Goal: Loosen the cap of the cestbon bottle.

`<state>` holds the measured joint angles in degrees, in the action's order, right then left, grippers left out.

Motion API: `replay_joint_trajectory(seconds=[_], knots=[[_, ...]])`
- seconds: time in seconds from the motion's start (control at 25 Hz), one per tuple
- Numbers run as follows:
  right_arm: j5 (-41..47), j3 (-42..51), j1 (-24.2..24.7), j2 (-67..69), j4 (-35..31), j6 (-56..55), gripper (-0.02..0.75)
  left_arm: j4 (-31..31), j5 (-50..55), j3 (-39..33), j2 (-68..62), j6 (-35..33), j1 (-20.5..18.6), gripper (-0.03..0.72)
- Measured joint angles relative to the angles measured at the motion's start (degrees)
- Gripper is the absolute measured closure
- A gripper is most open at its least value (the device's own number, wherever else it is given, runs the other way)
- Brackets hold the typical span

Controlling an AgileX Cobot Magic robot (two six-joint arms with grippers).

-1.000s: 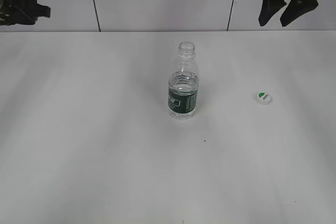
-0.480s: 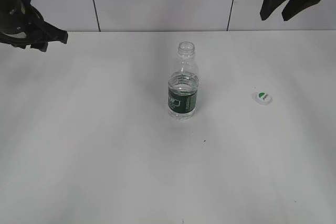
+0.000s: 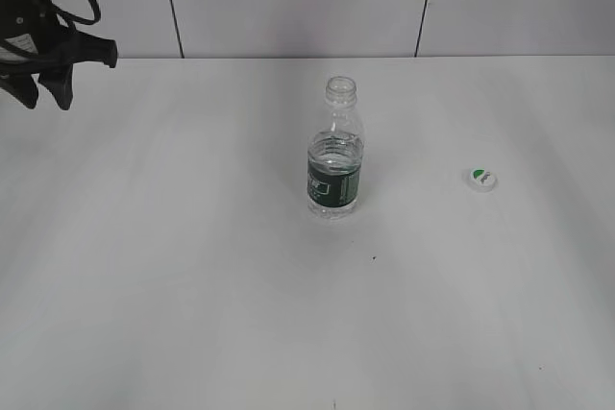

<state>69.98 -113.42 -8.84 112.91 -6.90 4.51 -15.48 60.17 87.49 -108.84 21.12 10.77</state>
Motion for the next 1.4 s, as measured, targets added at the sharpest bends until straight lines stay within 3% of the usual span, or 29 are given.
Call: replay_joint_trajectory(seconds=[0.44,0.96,1.4], knots=[[0.0,1.24,0.0,-11.4,-0.91,-0.35,0.335,3.5,9.44,0.18,0.0,-4.63,0.0,0.452],[0.04,31.52,0.0,-30.9,0.02,-0.41,0.335,7.63,9.7,0.23,3.97,-5.48,0.05,0.45],[0.04,50.34,0.0,-49.25,-1.59,-0.51,0.335,9.41,9.76,0.23,14.63,-7.29,0.05,0.446]])
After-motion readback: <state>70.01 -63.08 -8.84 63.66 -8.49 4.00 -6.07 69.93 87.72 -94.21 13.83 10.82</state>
